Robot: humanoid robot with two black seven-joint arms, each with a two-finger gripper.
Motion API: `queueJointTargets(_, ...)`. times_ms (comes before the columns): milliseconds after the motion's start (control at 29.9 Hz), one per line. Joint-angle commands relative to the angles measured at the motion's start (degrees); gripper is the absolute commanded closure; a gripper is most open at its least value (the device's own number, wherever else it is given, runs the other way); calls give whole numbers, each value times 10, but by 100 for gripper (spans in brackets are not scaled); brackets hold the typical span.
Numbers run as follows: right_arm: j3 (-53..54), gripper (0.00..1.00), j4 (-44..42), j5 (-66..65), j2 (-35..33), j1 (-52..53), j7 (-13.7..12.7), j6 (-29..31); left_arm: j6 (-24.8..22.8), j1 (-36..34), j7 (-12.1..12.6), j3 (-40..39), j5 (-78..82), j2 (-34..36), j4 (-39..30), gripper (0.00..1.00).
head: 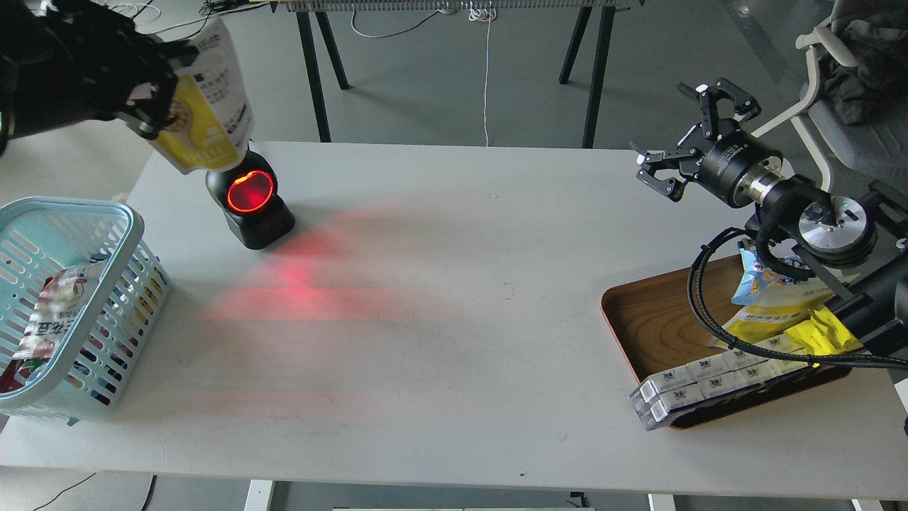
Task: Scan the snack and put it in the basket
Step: 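Move the pouch over the blue basket and release it inside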
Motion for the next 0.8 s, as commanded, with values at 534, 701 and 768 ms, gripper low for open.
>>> queueJointTargets(534, 1, 4, 0, 0, 8, 0, 1, 0, 166, 3, -49, 232, -110, 233, 129, 100)
queueJointTargets(701, 1, 4, -1, 0, 8, 0, 0, 0, 234, 3, -42, 315, -116, 247, 129, 100)
queueJointTargets(768, 1, 4, -1, 0, 8, 0, 1, 0, 256, 2, -39, 340, -117, 247, 130, 100)
